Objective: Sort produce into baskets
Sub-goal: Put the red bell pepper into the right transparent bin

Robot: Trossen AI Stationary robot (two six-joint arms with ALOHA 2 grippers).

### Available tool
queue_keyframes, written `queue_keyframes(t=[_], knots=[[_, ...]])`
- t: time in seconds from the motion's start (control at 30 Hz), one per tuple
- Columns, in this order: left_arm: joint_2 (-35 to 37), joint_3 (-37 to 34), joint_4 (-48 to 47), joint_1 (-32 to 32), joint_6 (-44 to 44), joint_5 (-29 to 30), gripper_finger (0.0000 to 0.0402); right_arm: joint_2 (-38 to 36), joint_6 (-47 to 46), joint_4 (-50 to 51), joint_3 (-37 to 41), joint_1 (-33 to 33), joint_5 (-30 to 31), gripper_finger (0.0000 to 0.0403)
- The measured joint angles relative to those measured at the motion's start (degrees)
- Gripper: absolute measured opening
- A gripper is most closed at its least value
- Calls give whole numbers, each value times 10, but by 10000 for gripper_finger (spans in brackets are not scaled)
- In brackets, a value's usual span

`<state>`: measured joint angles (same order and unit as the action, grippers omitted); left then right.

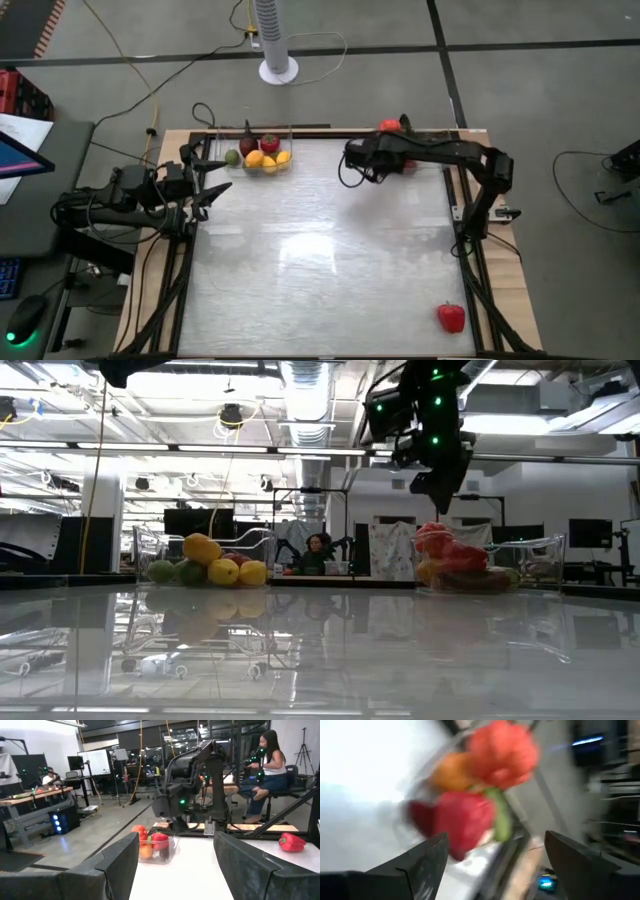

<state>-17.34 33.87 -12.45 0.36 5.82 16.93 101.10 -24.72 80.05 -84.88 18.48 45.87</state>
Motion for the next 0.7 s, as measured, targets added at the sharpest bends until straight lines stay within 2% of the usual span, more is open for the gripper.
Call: queue_keyframes(t=[0.13,0.3,0.4,0.57,0.7], knots=[[0,0,0,0,2,1,245,-17,-46,15,1,-48,-125,349],[0,0,0,0,11,6,245,-44,-106,15,31,-157,-264,348],[0,0,0,0,11,9,245,-65,-191,28,45,-234,-356,348],[0,0,1,0,9,13,245,-95,-372,28,85,-360,-541,348],[0,0,0,0,2,13,245,-106,-489,8,110,-445,-649,348]])
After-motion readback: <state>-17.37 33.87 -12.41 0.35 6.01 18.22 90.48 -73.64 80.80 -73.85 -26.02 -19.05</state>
